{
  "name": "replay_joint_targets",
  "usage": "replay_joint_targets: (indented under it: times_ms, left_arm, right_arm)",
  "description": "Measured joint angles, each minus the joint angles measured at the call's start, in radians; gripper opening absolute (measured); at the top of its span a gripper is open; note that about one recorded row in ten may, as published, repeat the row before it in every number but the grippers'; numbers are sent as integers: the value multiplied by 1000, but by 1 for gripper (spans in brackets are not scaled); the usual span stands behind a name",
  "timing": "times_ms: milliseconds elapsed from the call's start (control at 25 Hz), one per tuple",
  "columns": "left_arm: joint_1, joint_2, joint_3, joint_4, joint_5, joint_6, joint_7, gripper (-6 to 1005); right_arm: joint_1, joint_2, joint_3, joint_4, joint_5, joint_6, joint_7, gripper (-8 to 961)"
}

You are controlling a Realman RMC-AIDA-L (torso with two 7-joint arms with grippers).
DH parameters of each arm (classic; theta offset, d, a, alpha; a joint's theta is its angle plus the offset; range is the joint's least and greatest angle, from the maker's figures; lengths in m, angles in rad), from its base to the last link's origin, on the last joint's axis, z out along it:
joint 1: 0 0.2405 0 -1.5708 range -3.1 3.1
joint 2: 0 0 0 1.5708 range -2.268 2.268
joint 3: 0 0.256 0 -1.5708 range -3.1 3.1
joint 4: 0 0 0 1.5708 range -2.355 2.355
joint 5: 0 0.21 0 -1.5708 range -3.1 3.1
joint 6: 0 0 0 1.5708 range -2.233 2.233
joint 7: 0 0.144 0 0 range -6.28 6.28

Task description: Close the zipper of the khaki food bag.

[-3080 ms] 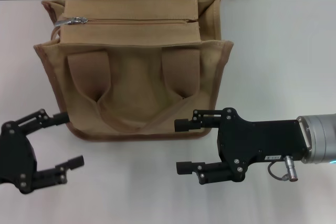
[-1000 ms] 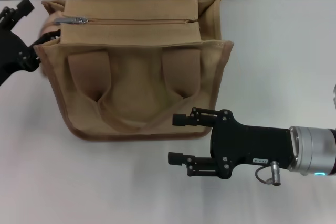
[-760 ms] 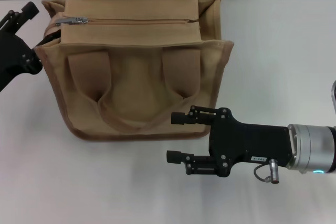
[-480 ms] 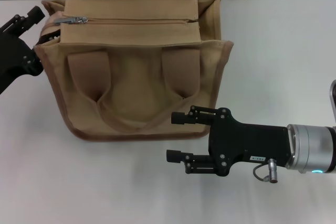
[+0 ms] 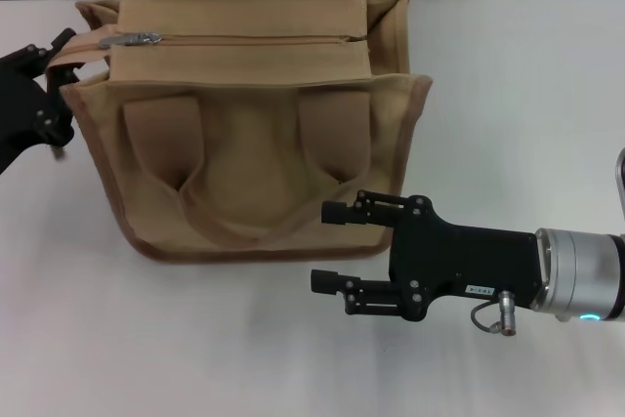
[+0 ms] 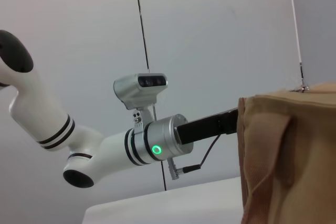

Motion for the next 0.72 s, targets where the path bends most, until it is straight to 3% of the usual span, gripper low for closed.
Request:
replay_joint_targets:
  times_ms: [40, 320, 560, 720]
  left_arm:
    - [1, 0, -1, 0, -1, 3, 2, 172]
    - [-4, -1, -13, -37, -4, -9, 4, 15]
    - [-9, -1, -22, -69, -5, -12, 5, 16]
    - [-22, -1, -22, -104, -16, 19, -5, 17]
  right_arm:
    - [-1, 0, 0, 0, 1, 0, 0, 727]
    - [0, 0, 0, 16, 31, 0, 0, 727]
    - [2, 0, 0, 33, 51, -32, 4, 727]
    - [-3, 0, 1, 56, 155, -155, 24, 727]
